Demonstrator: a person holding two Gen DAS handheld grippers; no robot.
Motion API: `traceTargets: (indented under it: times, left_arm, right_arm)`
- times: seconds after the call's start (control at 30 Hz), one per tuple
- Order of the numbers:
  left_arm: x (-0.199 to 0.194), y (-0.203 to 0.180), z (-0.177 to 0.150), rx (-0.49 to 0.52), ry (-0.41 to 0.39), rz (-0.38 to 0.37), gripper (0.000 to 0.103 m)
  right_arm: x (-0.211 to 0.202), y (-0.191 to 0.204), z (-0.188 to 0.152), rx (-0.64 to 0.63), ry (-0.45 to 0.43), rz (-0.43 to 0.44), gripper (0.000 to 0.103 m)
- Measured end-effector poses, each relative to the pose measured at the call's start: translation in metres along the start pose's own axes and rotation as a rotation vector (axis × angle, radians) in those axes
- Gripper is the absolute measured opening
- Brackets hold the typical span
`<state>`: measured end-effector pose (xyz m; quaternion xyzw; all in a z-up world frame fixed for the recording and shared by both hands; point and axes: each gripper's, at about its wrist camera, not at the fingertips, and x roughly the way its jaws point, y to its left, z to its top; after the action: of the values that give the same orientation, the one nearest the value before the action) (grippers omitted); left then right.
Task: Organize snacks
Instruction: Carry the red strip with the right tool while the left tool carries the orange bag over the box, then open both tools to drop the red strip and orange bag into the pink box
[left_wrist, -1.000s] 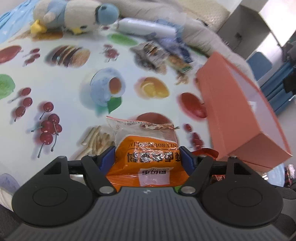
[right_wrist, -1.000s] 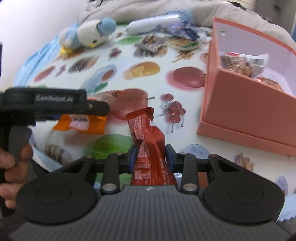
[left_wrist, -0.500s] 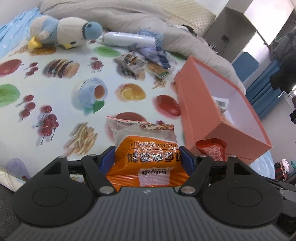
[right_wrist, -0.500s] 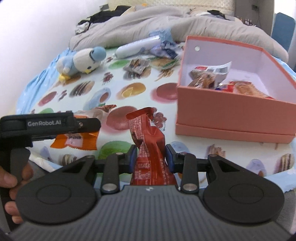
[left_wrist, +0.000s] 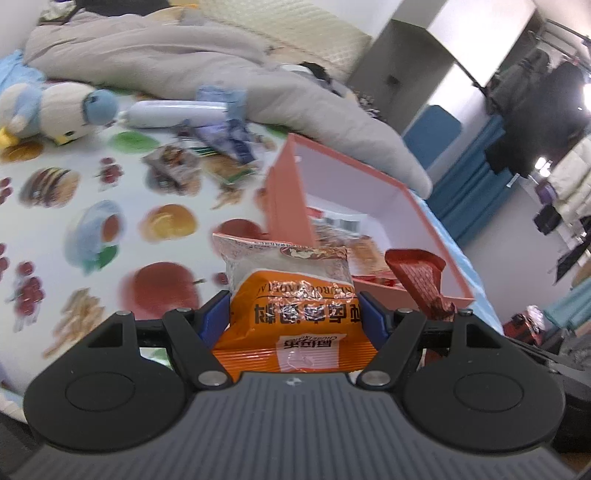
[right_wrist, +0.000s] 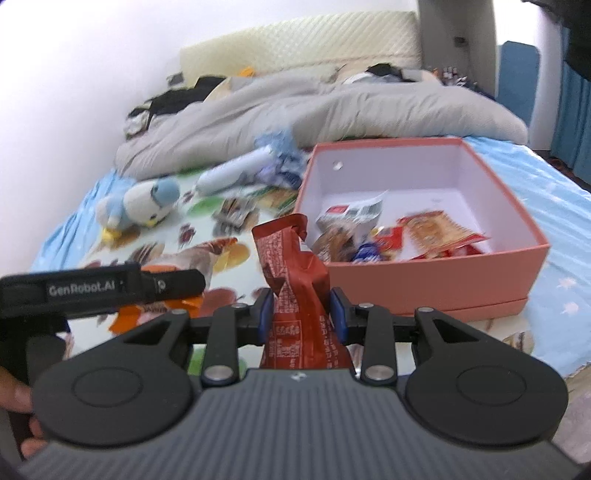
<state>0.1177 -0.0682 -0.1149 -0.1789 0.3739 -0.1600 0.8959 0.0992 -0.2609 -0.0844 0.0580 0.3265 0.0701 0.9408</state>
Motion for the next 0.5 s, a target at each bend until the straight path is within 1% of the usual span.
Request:
traceTargets:
  times: [0.07,0.17,0.4,0.5]
  left_arm:
    - [0.004,-0.01,0.003,0.007,0.002,-0.022,0.077]
    - [0.013,-0.025,0.01,0.024,0.001,-0.043,0.077]
    - [0.048,-0.056,0.038,0.088,-0.007,-0.085,0.077]
    - [0.069,-0.066,0.052,0.105,-0.005,-0.095,0.077]
  right_arm:
    - [-0.006,-0.008,0.004,0.009,-0.044,-0.014,0.036]
    - [-0.008,-0.02,0.011,0.027,-0.08,-0.026,0.036]
    - [0.008,-0.049,0.032,0.057,-0.123,-0.033,0.036]
    - [0.021,-0.061,0.041,0.066,-0.132,-0.053,0.036]
